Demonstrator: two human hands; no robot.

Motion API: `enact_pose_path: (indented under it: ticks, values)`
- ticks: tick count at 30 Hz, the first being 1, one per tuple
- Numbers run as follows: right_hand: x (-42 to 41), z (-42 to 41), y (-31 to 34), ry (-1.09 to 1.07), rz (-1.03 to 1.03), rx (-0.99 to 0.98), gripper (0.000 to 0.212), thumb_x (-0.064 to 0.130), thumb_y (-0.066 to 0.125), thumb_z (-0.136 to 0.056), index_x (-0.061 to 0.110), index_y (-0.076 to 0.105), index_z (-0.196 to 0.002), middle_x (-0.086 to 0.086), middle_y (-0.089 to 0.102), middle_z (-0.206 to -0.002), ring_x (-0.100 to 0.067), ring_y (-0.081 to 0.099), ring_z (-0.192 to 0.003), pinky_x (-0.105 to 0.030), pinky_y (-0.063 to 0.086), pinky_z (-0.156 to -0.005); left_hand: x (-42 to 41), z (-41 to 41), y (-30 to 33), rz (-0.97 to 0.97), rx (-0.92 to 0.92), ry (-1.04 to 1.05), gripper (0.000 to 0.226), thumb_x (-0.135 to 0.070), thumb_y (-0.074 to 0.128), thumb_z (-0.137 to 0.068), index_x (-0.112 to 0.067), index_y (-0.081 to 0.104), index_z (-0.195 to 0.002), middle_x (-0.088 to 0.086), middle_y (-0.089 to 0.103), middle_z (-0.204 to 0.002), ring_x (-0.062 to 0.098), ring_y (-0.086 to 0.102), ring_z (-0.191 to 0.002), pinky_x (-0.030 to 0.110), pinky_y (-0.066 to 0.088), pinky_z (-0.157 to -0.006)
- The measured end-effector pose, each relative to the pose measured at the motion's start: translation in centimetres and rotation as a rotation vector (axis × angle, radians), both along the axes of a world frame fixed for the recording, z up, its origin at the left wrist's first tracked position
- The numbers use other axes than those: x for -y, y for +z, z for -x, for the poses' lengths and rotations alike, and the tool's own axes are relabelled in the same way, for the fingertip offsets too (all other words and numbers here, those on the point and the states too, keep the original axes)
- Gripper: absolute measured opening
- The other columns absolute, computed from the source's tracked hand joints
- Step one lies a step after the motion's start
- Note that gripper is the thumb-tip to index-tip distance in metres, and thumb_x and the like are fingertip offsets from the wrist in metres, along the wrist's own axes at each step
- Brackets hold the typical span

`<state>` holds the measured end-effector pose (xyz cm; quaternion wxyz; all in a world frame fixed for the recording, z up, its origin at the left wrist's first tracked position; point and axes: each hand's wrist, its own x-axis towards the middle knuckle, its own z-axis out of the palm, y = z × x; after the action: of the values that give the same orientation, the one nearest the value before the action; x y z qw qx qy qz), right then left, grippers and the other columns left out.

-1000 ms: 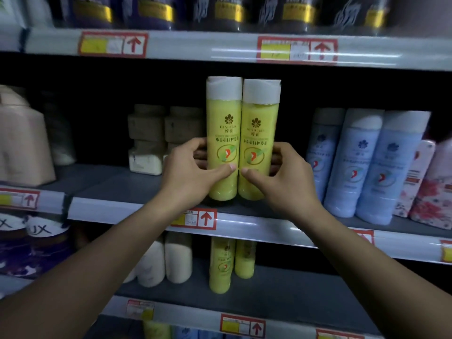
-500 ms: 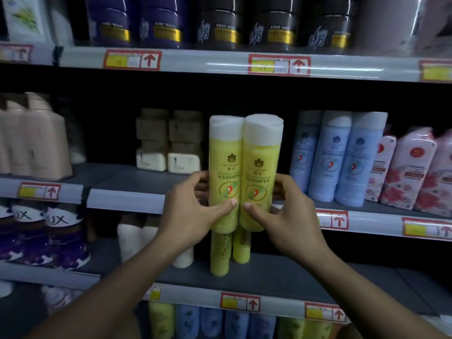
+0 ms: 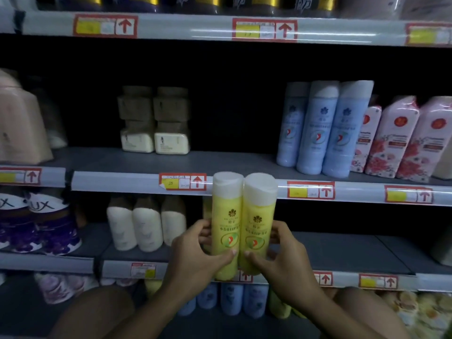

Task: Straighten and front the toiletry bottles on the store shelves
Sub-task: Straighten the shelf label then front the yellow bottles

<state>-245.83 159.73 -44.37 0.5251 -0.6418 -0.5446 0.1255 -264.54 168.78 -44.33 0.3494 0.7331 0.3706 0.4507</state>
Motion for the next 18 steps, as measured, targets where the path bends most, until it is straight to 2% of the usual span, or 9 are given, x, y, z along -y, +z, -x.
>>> enact_pose_path:
  ticks: [3, 5, 9, 12, 16, 18]
  values:
    - [0.1, -0.6, -2.6, -0.021, 0.047, 0.007, 0.052, 0.021, 0.091, -0.076, 0.036, 0.057, -0.113, 0.033, 0.068, -0.106, 0.008, 0.067, -0.1, -0.021, 0.06, -0.081, -0.1, -0.6, -2.2, 0.082, -0.035, -0.008, 0.049, -0.028, 0.095, -0.068, -0.032, 0.07, -0.109, -0.022, 0.077, -0.096, -0.002, 0.073, -0.088, 0.03, 0.063, -0.075]
    - [-0.1, -1.1, -4.3, -0.039, 0.091, -0.01, 0.051, 0.023, 0.091, -0.076, 0.036, 0.056, -0.111, 0.028, 0.071, -0.103, 0.008, 0.067, -0.099, -0.025, 0.06, -0.081, -0.2, -1.2, -3.7, 0.115, -0.049, 0.003, 0.047, -0.026, 0.095, -0.065, -0.031, 0.069, -0.105, -0.021, 0.077, -0.092, -0.002, 0.073, -0.085, 0.035, 0.064, -0.077]
    - [-0.6, -2.2, -6.6, -0.038, 0.186, 0.007, 0.049, 0.025, 0.088, -0.079, 0.036, 0.052, -0.11, 0.015, 0.07, -0.102, 0.01, 0.063, -0.099, -0.023, 0.058, -0.079, -0.3, -2.6, -6.1, 0.157, -0.064, 0.026, 0.048, -0.03, 0.095, -0.062, -0.035, 0.067, -0.102, -0.028, 0.075, -0.09, -0.008, 0.071, -0.083, 0.033, 0.064, -0.079]
    - [-1.4, -3.1, -7.4, -0.052, 0.2, 0.022, 0.048, 0.027, 0.088, -0.078, 0.036, 0.053, -0.11, 0.016, 0.07, -0.101, 0.009, 0.064, -0.097, -0.025, 0.059, -0.079, -1.0, -3.4, -7.2, 0.156, -0.072, 0.05, 0.05, -0.044, 0.091, -0.059, -0.038, 0.067, -0.102, -0.028, 0.075, -0.091, -0.008, 0.071, -0.084, 0.035, 0.064, -0.078]
    - [-3.2, -4.4, -7.7, -0.069, 0.182, 0.033, 0.049, 0.026, 0.09, -0.078, 0.029, 0.054, -0.112, 0.021, 0.069, -0.1, 0.017, 0.062, -0.096, -0.013, 0.055, -0.073, -2.5, -4.9, -7.5, 0.113, -0.08, 0.102, 0.052, -0.056, 0.086, -0.058, -0.039, 0.066, -0.102, -0.026, 0.075, -0.091, -0.008, 0.071, -0.083, 0.037, 0.063, -0.074]
    - [-4.3, -4.9, -7.5, -0.067, 0.169, 0.015, 0.049, 0.023, 0.09, -0.079, 0.026, 0.055, -0.113, 0.02, 0.069, -0.101, 0.017, 0.062, -0.095, -0.012, 0.054, -0.073, -3.4, -5.7, -7.4, 0.106, -0.07, 0.118, 0.052, -0.058, 0.085, -0.059, -0.04, 0.065, -0.105, -0.024, 0.075, -0.093, -0.007, 0.071, -0.084, 0.037, 0.064, -0.073]
